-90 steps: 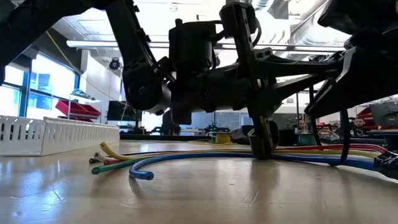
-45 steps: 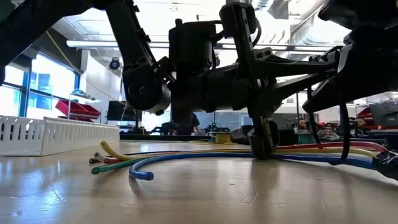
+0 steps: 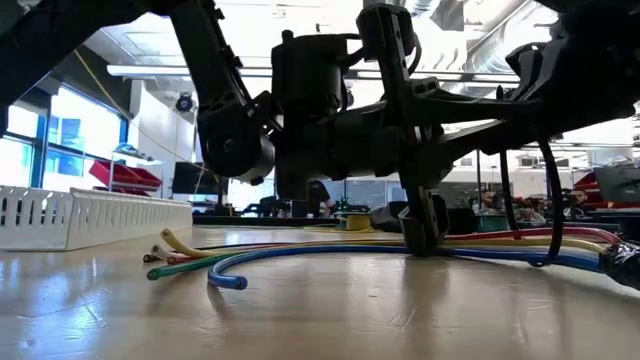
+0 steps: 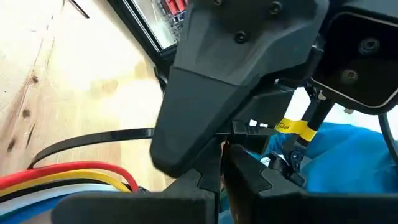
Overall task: Ziptie cables
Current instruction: Wrap the cables together using a black zip tie
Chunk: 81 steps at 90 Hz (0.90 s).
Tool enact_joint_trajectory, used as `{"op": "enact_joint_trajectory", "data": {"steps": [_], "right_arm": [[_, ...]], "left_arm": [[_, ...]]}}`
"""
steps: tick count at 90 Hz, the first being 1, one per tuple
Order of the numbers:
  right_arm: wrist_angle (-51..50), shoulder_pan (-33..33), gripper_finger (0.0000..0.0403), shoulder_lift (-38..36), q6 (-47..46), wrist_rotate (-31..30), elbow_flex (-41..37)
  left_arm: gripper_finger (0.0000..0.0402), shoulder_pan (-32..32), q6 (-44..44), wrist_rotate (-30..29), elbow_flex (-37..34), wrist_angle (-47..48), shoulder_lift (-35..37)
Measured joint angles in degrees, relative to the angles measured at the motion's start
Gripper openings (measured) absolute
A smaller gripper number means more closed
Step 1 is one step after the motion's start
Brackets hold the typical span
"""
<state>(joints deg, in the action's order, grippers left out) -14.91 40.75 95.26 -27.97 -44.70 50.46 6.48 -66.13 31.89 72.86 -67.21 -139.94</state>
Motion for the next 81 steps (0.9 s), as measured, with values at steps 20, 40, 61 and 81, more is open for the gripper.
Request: {"op": "enact_joint_trajectory", "data": {"steps": [20, 40, 61, 81], "right_arm": [[-0.30, 0.74, 0.0000, 0.00, 0.00, -0.97, 0.00], [-2.35, -0.12, 0.0002, 0.00, -1.72, -0.15, 0.07], [-3.79, -1.03, 0.0072, 0.00, -4.76, 1.57, 0.13], [-6.56, -0.67, 0.0141, 0.00, -10.33, 2.69, 0.13]], "left_arm": [[0.0000, -0.66, 1.23, 0.21, 0.02, 2.15, 0.09], [0.0000, -0.63, 1.24, -0.62, 0.00, 2.11, 0.09], [0.0000, -0.51, 1.50, -0.70, 0.00, 2.13, 0.09], [0.0000, -0.46, 1.51, -0.72, 0.00, 2.11, 0.09]]}}
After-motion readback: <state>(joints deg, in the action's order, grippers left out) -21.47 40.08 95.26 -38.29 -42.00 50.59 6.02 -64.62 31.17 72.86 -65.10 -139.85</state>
